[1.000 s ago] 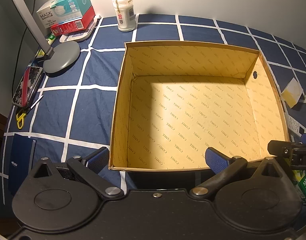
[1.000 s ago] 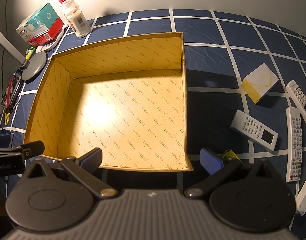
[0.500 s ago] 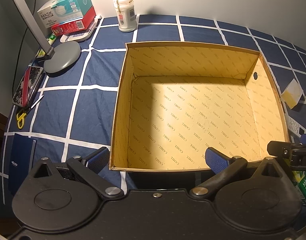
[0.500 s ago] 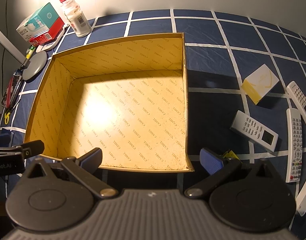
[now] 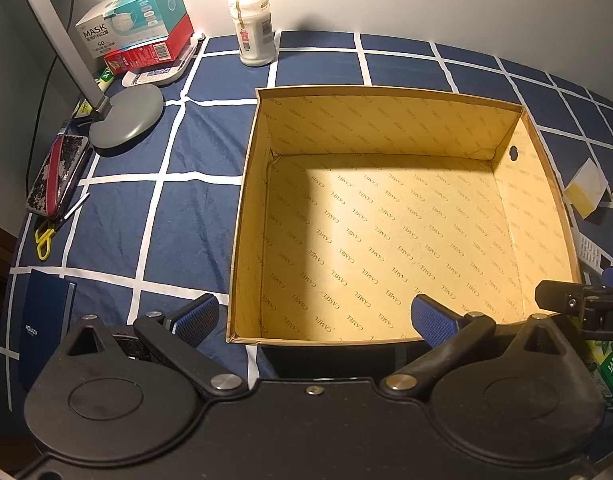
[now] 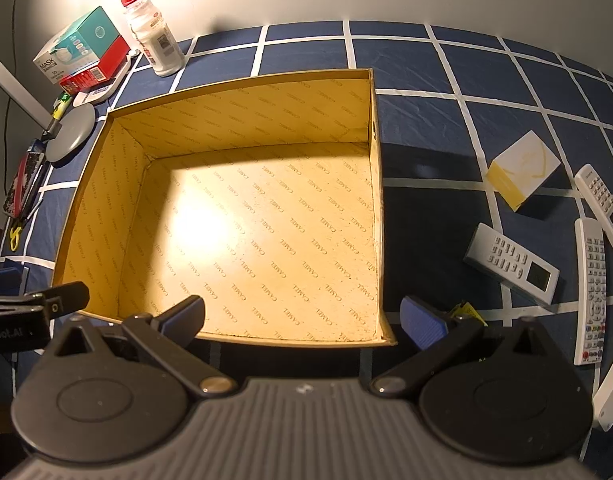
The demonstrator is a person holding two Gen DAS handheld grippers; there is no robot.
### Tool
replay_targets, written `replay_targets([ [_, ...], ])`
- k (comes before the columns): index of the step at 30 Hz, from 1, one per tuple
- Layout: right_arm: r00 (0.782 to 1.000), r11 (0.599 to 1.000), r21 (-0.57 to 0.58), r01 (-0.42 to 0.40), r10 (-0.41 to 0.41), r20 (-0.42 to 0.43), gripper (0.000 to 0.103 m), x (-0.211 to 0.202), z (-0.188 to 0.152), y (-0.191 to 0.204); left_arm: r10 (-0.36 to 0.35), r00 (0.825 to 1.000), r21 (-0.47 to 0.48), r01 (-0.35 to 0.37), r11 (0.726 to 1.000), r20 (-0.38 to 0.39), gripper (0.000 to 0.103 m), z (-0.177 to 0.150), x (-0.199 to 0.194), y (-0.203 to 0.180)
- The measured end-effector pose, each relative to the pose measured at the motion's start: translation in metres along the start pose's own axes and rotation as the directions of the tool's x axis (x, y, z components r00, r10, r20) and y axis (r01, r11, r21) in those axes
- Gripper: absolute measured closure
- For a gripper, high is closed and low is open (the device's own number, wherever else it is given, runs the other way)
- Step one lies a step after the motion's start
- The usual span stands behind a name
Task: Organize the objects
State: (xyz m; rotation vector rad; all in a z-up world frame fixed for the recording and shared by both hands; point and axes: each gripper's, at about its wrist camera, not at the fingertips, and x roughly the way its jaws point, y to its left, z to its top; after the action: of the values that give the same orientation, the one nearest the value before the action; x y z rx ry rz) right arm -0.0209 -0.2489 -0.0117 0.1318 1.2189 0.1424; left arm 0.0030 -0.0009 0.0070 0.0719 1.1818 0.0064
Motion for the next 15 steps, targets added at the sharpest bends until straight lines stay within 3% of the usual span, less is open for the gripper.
replay_targets([
  [15,1.0,1.0,0.001,0.003,-0.003,0.004,0.0,-0.0005,0.0009,0.0036,-0.003,1.0,0.004,0.003,1.0,0.002,0.0,0.0018,-0.0005,0.0056],
])
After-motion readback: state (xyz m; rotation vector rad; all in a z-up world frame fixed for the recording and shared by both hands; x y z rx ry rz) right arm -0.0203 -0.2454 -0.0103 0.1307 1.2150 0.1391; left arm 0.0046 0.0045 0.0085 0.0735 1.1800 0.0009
